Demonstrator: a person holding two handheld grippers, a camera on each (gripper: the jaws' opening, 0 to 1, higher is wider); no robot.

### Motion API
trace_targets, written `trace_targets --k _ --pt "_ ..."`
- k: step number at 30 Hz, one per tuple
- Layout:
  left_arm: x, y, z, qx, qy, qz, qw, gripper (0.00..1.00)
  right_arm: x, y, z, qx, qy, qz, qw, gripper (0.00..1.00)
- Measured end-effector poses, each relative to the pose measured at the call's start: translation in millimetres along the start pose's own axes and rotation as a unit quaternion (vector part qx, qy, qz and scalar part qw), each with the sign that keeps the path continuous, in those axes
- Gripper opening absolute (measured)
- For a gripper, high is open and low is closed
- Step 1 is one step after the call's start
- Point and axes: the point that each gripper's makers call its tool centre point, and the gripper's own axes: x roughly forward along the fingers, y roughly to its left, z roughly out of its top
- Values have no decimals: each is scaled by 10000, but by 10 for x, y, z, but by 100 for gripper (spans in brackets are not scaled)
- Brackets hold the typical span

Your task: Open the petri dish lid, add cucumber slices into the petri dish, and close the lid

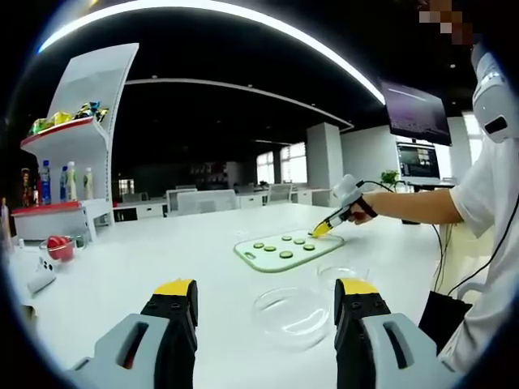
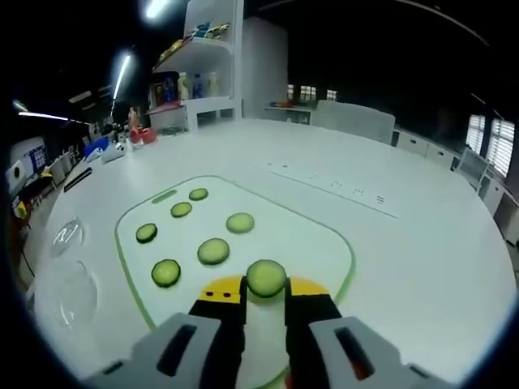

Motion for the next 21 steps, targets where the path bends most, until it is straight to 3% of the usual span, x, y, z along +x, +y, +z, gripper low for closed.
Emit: trace_targets --k 21 --pt "-17 5 48 40 -69 -20 10000 68 -237 12 261 -33 -321 15 9995 18"
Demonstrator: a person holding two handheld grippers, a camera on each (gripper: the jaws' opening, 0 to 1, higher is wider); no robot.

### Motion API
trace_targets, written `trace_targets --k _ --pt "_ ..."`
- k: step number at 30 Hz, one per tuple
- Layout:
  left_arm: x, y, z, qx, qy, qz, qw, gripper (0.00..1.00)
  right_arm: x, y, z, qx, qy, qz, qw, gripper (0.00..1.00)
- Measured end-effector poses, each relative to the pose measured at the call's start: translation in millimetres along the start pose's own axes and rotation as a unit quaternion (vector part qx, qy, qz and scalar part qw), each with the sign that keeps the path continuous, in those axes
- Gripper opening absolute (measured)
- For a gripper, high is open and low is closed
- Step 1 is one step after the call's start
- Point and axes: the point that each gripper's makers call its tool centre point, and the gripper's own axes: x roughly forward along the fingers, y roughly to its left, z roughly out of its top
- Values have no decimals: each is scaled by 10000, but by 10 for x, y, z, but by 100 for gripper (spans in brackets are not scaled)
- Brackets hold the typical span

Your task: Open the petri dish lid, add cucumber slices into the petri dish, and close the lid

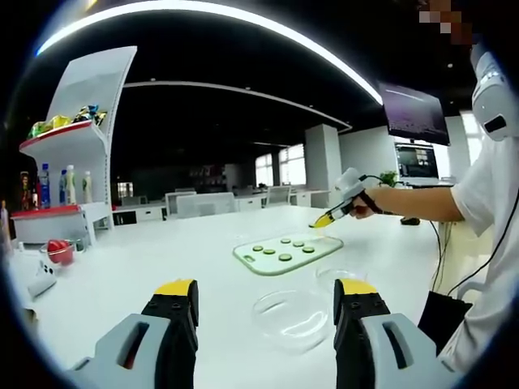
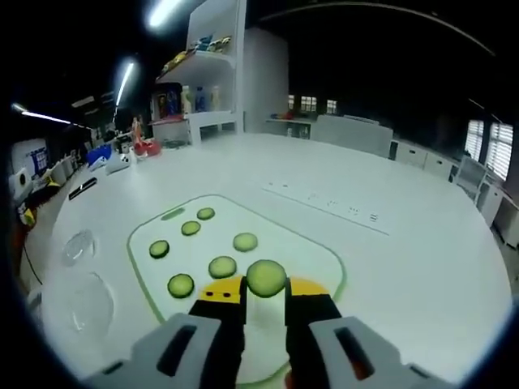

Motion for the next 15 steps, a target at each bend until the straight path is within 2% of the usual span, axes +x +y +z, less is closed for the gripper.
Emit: trace_targets --k 10,15 --pt "-14 -7 16 -3 -25 -8 10000 67 -203 95 156 -5 -240 142 9996 18" --pt "-23 -24 24 23 -17 -35 10000 67 -328 219 229 -127 -336 232 9991 18"
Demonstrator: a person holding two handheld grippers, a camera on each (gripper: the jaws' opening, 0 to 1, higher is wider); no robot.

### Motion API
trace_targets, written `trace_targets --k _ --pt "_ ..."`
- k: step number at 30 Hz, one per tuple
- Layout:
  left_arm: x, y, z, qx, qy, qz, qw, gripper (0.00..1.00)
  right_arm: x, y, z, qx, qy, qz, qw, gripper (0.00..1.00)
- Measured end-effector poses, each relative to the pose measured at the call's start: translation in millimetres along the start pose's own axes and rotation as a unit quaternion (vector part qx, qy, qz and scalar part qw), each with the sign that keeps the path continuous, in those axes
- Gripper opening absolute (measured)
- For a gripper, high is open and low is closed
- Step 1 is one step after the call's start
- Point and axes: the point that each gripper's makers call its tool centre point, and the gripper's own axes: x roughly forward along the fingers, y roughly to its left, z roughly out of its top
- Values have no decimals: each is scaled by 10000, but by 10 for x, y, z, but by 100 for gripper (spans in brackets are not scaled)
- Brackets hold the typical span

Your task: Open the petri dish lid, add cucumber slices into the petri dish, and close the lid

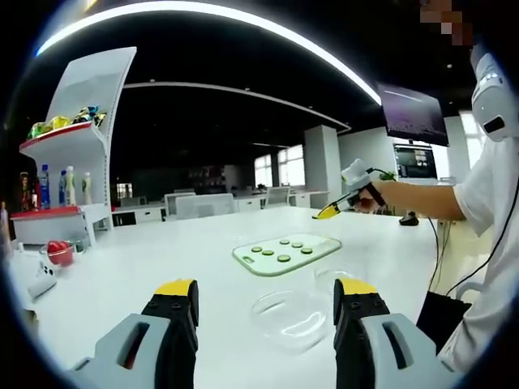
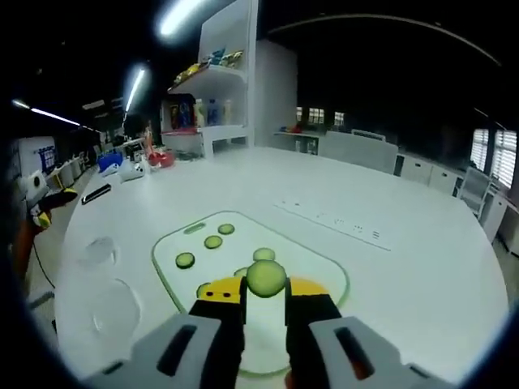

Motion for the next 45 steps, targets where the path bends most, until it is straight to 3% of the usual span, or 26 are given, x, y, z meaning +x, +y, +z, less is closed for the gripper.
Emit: trace_targets --k 16,29,38,45 --pt "-11 -63 -19 54 103 -111 9999 67 -384 708 275 -448 -322 749 9957 18" --pt "-11 -148 -59 128 267 -311 9991 68 -486 1084 291 -759 -311 1234 9890 18" --pt "-16 -194 -93 165 343 -440 9983 68 -517 1404 192 -1208 -28 1768 9768 18" --pt "13 -220 -151 190 468 -543 9972 68 -519 1568 118 -1579 118 1867 9696 18"
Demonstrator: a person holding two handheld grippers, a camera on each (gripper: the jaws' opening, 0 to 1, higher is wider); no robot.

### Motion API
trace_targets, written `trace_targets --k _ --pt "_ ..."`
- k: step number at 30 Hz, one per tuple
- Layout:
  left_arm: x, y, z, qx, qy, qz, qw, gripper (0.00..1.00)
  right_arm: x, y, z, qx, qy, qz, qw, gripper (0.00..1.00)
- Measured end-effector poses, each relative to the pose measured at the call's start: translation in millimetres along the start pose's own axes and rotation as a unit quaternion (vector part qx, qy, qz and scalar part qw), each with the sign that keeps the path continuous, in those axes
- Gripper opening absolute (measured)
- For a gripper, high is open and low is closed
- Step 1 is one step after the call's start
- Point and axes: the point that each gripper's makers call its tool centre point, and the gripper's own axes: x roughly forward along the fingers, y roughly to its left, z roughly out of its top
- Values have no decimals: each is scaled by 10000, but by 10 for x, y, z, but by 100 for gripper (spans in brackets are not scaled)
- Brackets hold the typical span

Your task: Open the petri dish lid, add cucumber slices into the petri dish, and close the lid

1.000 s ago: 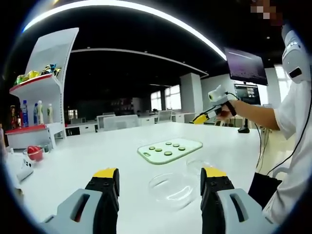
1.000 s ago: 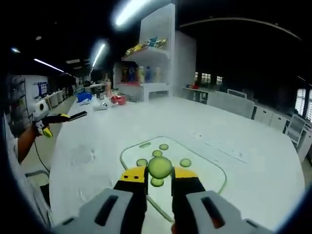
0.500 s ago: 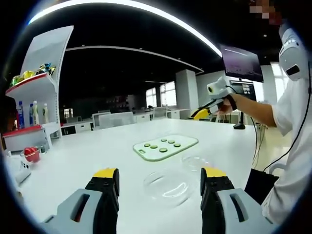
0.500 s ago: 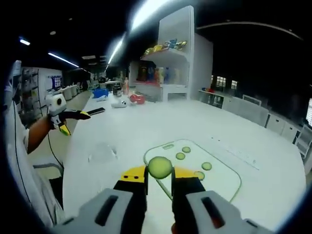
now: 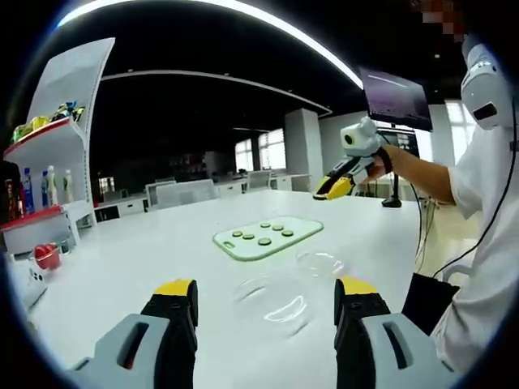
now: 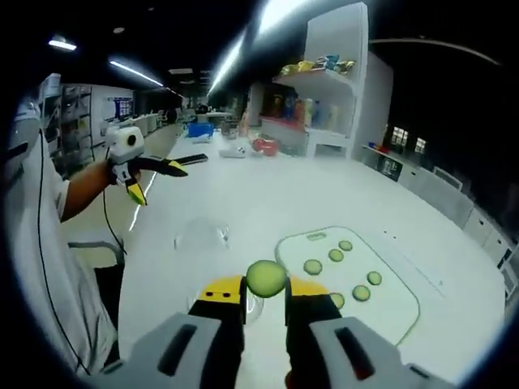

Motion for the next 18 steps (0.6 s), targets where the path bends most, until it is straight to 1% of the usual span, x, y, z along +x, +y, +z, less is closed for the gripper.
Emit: trace_targets --k 3,6,8,13,16,18 --pt "-2 -9 3 8 -4 -30 10000 68 13 -35 -5 -20 13 38 10000 18" --pt "-11 -11 0 27 6 -46 10000 68 19 14 7 -51 23 71 10000 18" --pt "-14 -15 -1 35 14 -62 10000 68 32 -5 13 -70 34 130 9999 18" --pt "-7 -43 -32 107 92 -152 9998 68 80 193 27 -158 98 290 9994 18" --pt "-5 -57 -41 129 115 -180 9997 68 126 270 3 -195 164 389 9989 18" --pt "-6 -63 -41 135 120 -192 9997 68 165 275 -17 -198 216 455 9985 18"
